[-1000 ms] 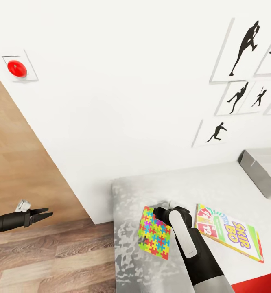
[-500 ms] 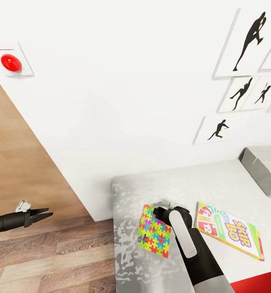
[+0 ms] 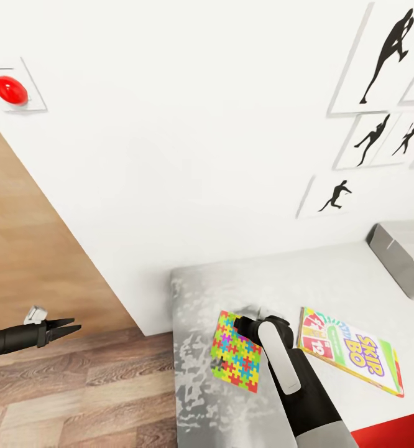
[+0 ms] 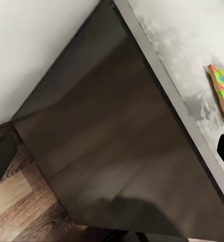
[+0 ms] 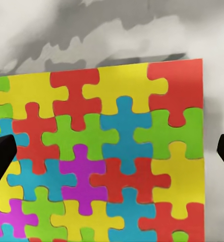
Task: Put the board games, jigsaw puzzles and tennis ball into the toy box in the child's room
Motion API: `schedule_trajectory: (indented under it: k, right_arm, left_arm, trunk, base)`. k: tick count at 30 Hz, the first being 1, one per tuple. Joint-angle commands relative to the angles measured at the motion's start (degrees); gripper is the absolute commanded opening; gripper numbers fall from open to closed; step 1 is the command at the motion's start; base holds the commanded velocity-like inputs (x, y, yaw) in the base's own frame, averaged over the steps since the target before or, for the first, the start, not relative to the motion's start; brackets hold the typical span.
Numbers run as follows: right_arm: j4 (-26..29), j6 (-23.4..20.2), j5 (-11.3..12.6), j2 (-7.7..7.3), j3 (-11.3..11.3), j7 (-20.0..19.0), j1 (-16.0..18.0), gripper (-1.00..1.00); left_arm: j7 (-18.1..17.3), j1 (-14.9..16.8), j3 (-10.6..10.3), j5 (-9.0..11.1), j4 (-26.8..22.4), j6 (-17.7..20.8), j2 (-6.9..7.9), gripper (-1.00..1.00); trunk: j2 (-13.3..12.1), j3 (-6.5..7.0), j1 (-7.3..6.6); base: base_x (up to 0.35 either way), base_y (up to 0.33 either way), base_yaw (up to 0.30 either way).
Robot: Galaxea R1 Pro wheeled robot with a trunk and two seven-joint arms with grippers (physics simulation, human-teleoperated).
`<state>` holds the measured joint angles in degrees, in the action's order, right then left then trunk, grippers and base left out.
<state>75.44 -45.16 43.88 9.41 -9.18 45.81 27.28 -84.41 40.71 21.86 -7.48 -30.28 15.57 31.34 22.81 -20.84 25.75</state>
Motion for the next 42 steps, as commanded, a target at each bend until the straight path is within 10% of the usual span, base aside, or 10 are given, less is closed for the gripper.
schedule_trajectory:
  k: [1,42]
  right_arm:
    - [0.1,-0.1,0.5,-0.01,-0.1,0.6,0.1,1.00]
    - [0.0,0.2,0.6,-0.01,-0.2,0.2,0.0,1.00]
  left_arm:
    - [-0.4,0.1,0.4,-0.6,0.0,0.6,-0.05,1.00]
    - [-0.4,0.1,0.4,-0.7,0.0,0.7,-0.06,1.00]
  trunk:
    - [0.1,-0.12,0.03]
    - [0.1,-0.17,0.03]
  base:
    - [0.000,0.000,0.000]
    - [-0.052,0.071,0.000]
